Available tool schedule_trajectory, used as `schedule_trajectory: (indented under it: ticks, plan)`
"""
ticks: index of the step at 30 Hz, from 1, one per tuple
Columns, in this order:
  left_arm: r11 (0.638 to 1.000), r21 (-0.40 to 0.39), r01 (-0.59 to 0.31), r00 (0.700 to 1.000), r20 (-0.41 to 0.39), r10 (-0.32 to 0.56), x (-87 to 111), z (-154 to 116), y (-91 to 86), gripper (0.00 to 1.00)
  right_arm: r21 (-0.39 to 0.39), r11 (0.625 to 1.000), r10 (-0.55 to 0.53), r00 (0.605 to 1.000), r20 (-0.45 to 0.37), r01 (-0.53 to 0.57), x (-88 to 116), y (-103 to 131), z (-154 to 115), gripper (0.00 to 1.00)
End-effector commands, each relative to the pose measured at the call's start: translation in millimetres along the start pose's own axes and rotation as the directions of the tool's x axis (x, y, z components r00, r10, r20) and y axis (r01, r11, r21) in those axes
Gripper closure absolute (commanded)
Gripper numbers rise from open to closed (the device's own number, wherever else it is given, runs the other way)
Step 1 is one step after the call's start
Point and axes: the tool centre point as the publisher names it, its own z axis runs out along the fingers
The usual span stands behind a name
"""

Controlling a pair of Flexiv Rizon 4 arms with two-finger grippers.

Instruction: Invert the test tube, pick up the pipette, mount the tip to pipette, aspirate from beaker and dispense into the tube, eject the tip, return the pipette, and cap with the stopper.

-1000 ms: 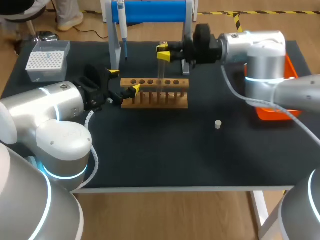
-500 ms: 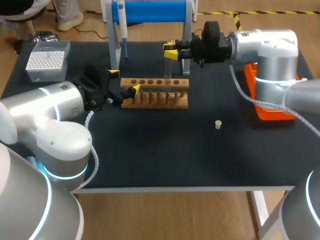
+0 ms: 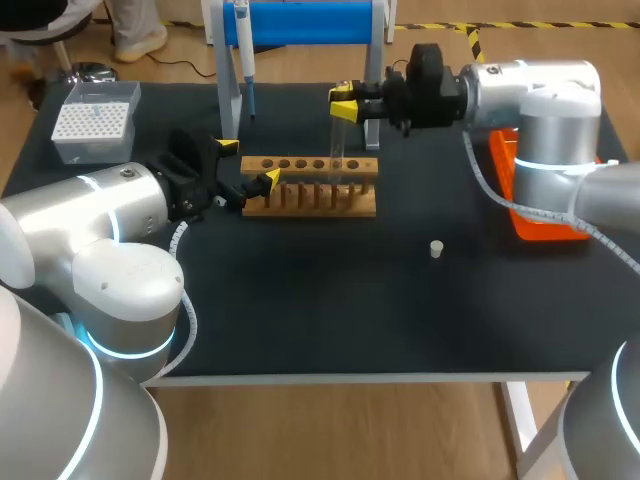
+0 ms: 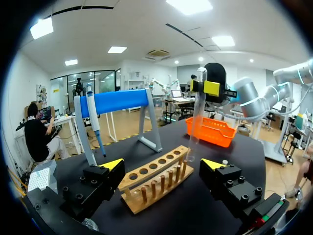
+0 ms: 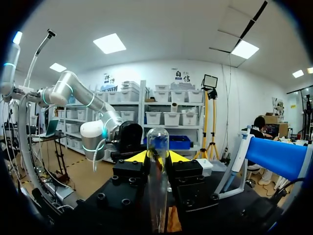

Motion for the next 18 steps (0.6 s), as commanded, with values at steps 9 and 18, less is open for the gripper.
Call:
schedule_trajectory:
  ticks: [9, 18]
  plan:
    - [1.000, 0.009, 0.001, 1.000, -0.005, 0.000, -1.1, 0.1, 2.0, 0.00, -0.001, 0.944, 0.330, 0.944, 0.024, -0.330, -6.4, 11.4, -6.5, 1.00]
    - [1.000, 0.009, 0.001, 1.000, -0.005, 0.000, -1.1, 0.1, 2.0, 0.00, 0.059, 0.792, 0.606, 0.794, 0.052, -0.608, -12.9, 12.1, -8.6, 1.00]
